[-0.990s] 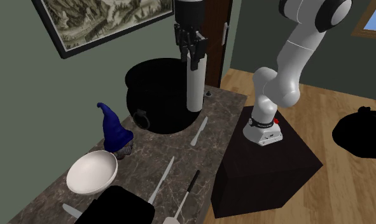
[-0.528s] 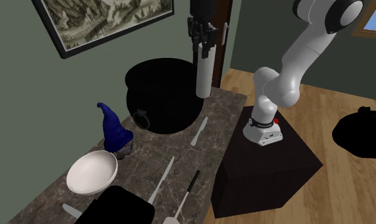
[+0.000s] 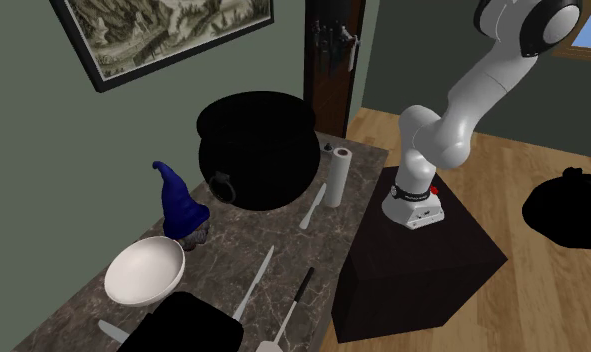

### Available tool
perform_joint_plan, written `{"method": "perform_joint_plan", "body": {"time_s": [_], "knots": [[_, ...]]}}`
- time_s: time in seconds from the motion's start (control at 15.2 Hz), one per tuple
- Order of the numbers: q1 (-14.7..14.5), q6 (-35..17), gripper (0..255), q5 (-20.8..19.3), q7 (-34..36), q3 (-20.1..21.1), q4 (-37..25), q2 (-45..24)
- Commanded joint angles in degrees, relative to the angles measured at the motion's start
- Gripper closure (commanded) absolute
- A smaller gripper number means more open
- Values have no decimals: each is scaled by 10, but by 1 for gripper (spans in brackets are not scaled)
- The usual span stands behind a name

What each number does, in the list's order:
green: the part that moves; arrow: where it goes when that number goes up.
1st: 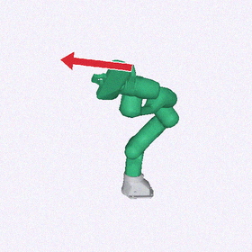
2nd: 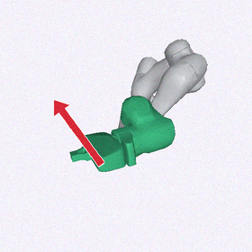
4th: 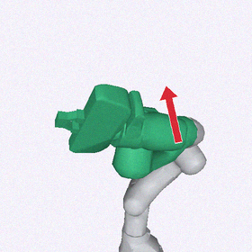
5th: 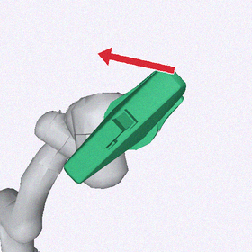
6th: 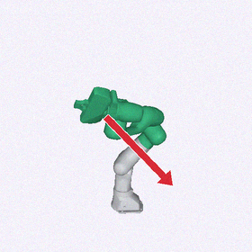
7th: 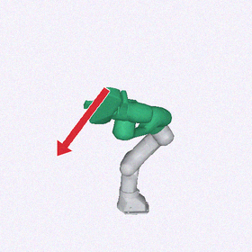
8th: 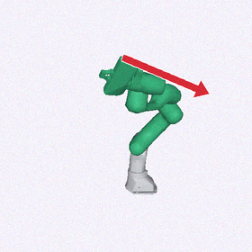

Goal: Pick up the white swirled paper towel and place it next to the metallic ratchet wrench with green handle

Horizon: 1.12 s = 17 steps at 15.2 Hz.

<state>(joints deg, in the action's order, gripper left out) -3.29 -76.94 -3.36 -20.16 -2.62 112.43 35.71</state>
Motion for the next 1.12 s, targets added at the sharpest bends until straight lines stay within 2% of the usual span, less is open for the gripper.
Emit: {"method": "perform_joint_plan", "body": {"time_s": [0.0, 0.46, 1.06], "knots": [[-1, -18, 0, 0, -2, -2, 32, 17], [-3, -137, 0, -2, -22, -16, 237, 123], [0, -286, 0, -13, -51, -43, 464, 226]]}}
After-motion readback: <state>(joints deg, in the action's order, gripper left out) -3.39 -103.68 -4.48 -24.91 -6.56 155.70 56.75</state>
